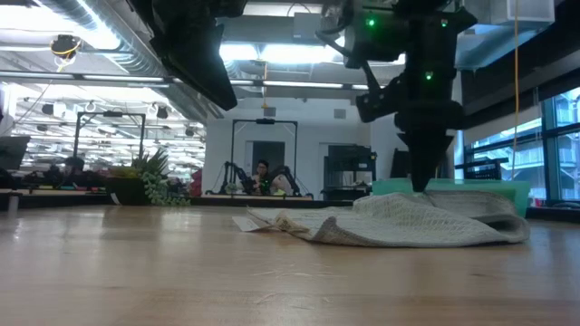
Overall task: Roll microfiber towels into tight, uniform cylinder then place into a basket
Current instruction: Fold the gray microfiber cloth
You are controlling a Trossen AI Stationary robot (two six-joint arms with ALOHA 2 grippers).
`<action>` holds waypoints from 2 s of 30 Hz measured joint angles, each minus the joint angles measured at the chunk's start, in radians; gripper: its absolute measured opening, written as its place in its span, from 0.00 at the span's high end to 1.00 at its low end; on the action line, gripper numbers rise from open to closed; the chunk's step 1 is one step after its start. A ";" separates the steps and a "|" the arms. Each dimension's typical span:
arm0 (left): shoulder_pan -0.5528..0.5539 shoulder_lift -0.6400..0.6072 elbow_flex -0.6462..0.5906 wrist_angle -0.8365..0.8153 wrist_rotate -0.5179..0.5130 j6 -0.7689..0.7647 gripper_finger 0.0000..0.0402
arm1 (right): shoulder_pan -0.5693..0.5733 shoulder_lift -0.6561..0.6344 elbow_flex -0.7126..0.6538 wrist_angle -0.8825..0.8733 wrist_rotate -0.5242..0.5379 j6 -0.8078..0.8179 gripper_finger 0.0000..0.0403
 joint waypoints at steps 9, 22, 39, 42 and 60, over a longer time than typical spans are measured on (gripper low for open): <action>0.000 0.000 0.000 0.000 0.000 0.000 0.81 | 0.000 0.000 0.000 0.010 0.025 -0.101 0.97; 0.005 0.080 0.000 0.097 0.011 0.106 0.81 | 0.027 -0.012 0.004 -0.044 0.132 -0.090 0.99; 0.011 0.245 0.000 0.460 0.296 0.574 0.81 | 0.087 -0.012 0.073 -0.216 0.197 -0.018 1.00; 0.010 0.284 0.000 0.491 0.332 0.577 0.81 | 0.095 -0.012 0.075 -0.233 0.215 -0.007 1.00; -0.020 0.322 0.000 0.541 0.359 0.551 0.77 | 0.102 -0.012 0.075 -0.277 0.219 0.057 1.00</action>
